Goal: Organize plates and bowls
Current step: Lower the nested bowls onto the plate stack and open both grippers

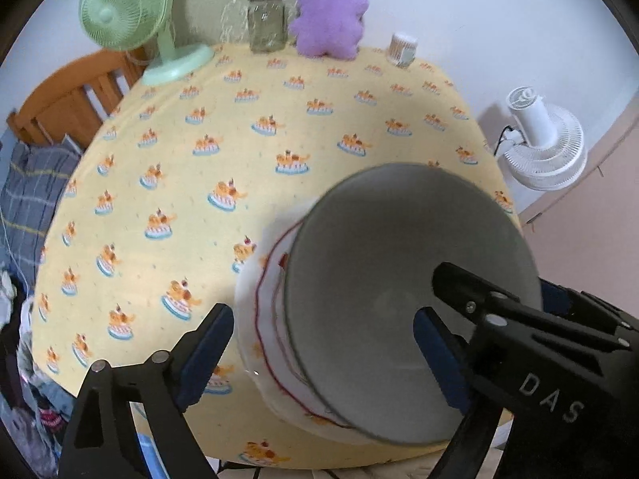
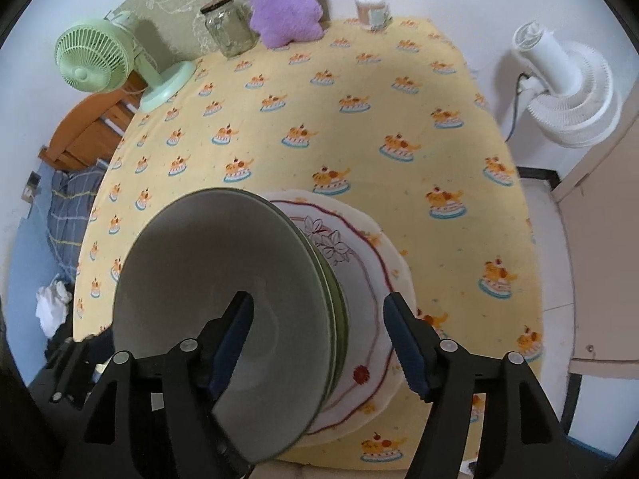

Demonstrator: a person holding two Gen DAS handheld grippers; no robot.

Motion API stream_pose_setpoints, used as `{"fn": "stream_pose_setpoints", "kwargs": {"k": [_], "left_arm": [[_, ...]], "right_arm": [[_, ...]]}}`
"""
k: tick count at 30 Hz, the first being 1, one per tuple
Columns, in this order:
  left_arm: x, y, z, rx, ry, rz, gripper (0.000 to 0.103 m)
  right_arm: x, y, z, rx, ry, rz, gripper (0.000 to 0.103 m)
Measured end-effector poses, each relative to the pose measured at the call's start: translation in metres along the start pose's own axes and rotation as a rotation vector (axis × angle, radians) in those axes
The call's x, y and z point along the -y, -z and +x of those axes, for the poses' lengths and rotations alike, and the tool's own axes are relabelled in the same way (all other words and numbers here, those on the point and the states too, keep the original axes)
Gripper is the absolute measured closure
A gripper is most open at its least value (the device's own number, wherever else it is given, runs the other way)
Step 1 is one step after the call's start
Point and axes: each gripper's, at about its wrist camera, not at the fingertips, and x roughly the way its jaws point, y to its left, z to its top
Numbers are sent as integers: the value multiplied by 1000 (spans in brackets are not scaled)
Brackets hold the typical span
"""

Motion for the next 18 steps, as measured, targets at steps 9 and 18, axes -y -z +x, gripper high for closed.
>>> {"fn": "stream_pose_setpoints", "kwargs": {"k": [9, 18], "left_arm": [[-26, -6, -40, 128, 55, 86, 10], [-82, 3, -74, 238, 97, 173, 10]], "right_arm": [[-26, 12, -52, 166, 114, 22, 31], [-87, 34, -73, 266, 171, 56, 29]]}}
